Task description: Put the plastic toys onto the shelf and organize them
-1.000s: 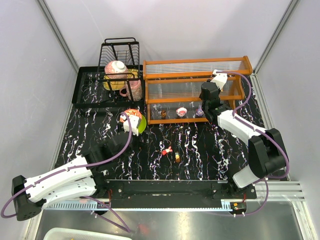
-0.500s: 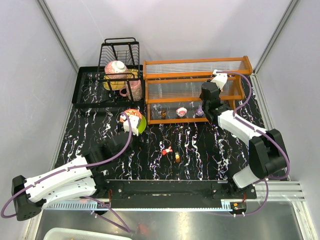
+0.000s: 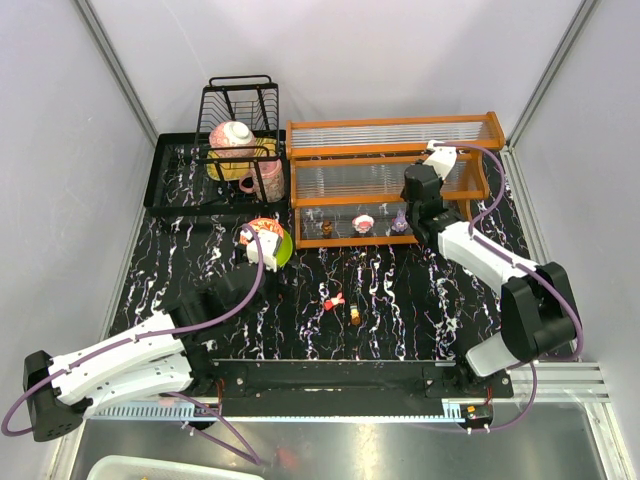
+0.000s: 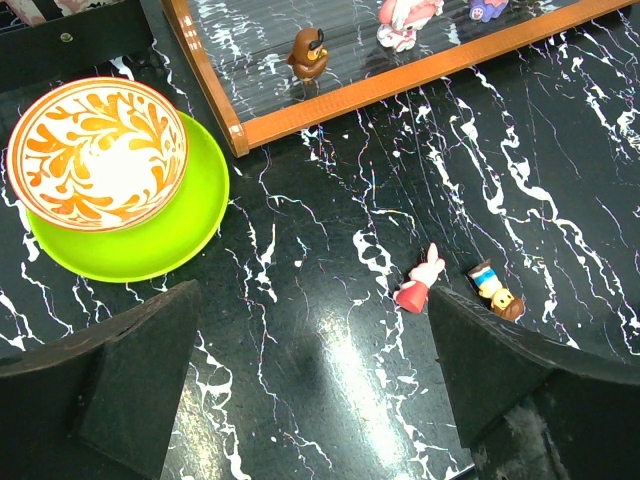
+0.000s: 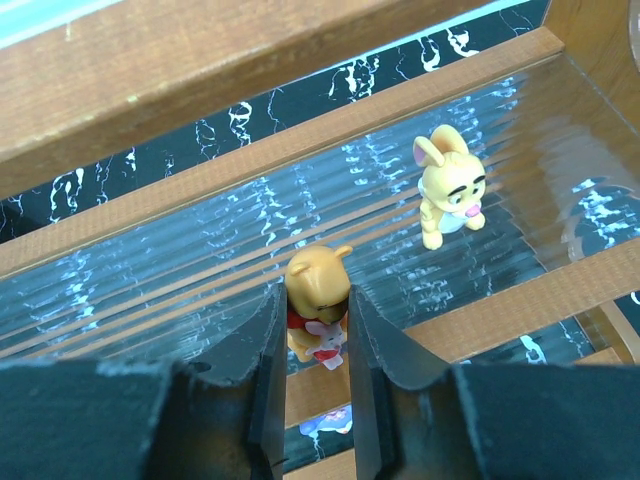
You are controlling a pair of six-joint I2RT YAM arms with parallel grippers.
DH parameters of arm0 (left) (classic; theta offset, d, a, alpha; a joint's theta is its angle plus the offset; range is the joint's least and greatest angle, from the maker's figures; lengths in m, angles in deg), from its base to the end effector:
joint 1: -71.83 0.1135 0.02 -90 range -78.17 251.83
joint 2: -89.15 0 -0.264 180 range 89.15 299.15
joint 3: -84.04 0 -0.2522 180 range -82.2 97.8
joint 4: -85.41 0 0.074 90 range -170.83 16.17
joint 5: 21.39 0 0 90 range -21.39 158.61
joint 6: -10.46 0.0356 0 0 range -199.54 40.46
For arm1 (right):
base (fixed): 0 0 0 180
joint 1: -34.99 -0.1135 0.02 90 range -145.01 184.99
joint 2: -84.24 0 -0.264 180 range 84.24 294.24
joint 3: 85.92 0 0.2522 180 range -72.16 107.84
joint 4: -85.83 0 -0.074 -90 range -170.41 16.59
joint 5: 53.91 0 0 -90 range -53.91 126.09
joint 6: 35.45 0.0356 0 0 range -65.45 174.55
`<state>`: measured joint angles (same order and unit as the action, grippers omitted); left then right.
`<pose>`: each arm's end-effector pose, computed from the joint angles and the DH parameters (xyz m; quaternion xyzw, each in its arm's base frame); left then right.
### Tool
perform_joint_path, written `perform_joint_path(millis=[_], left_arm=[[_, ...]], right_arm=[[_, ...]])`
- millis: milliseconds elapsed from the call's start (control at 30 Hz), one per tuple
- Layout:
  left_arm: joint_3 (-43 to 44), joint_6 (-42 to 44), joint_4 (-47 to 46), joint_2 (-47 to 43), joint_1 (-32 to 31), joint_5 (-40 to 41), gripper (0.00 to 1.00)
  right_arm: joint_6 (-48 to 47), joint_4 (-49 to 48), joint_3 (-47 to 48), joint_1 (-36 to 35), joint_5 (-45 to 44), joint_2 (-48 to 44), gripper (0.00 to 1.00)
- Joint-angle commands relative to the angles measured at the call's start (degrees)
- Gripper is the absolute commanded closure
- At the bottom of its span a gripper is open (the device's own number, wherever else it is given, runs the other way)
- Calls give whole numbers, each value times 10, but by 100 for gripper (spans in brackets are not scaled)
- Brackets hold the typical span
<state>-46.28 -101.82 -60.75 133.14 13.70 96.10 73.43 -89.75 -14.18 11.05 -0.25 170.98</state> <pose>0.1059 -0.1392 0.2721 0.1403 0.8304 -0.1666 0.5128 0.3243 0.1209 0.2777 0.1457 0.7827 -0.0366 0.6039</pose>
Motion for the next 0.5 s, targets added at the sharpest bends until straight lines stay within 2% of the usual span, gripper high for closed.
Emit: perform_joint_path(millis=[0,233,300,467], left_arm=[[-5,4,-14,-5,3,13,1],[-4,4,-16,-5,3,13,1],[-3,4,-17,-4,3,13,1],[-2,4,-20,1,2,9,1]], right_arm=[[-6,-11,-2,3,2,-46,96],[-23,-31,-29,3,56,-115,96],[-29,-33,-39,3,81,-139,99],[-40,-34,-59,14,267,-179,100]])
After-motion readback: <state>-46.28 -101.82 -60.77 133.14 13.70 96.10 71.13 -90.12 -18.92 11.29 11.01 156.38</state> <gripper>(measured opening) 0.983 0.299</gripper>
